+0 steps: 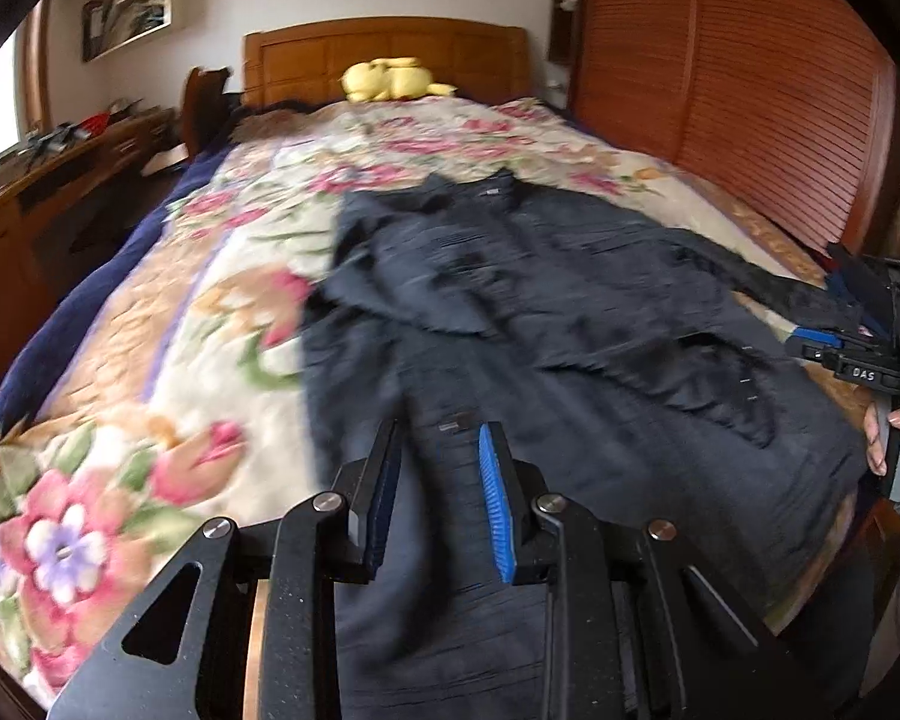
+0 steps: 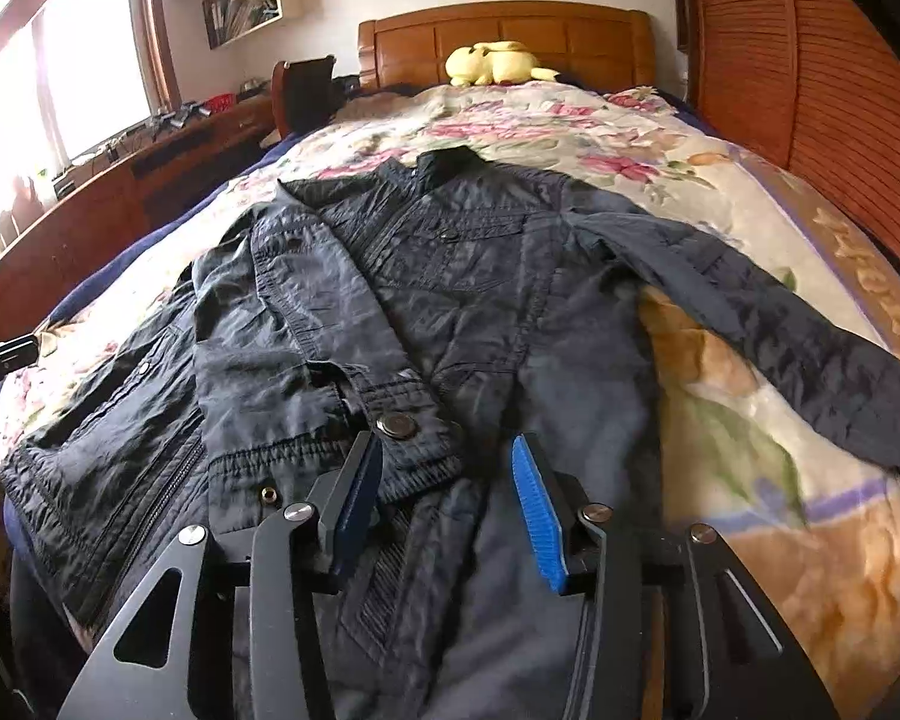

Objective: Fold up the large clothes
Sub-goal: 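Move the right tool to the other sleeve cuff and close on it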

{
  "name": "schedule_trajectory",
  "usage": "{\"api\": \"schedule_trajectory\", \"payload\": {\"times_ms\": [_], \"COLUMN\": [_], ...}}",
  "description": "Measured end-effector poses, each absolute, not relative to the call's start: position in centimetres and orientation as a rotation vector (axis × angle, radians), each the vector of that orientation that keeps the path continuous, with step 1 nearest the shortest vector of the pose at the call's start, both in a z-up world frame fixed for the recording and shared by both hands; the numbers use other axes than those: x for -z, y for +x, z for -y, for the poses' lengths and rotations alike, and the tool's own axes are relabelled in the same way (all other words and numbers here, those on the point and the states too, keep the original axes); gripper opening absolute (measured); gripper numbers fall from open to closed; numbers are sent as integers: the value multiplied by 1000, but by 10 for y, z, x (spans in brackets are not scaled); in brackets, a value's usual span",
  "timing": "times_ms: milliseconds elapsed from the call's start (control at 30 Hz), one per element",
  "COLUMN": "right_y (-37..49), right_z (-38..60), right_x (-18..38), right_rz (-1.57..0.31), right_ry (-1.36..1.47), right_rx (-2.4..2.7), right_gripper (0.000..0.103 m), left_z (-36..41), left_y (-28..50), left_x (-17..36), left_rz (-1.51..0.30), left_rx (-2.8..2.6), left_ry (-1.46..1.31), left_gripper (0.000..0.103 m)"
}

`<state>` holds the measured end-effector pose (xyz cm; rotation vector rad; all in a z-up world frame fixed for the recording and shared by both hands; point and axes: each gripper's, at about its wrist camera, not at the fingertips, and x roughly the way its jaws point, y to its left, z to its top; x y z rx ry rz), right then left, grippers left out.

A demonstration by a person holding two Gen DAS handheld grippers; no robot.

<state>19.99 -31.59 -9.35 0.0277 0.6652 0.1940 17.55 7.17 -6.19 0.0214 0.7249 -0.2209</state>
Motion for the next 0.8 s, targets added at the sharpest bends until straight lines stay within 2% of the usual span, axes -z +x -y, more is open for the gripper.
{"api": "schedule_trajectory", "payload": {"times_ms": [367,800], "right_y": [154,156], "right_z": [369,414], "right_x": [93,146], "right_rz": [-641,-778], "right_ry": [11,21], "right_rx": [-49,96], "right_gripper": [48,48], "left_z": [19,80], "left_y": [184,180], "left_x": [72,85], "left_rz": [-723,-753], "left_rx": [336,404], "left_ry": [69,115], "left_gripper": [28,28]}}
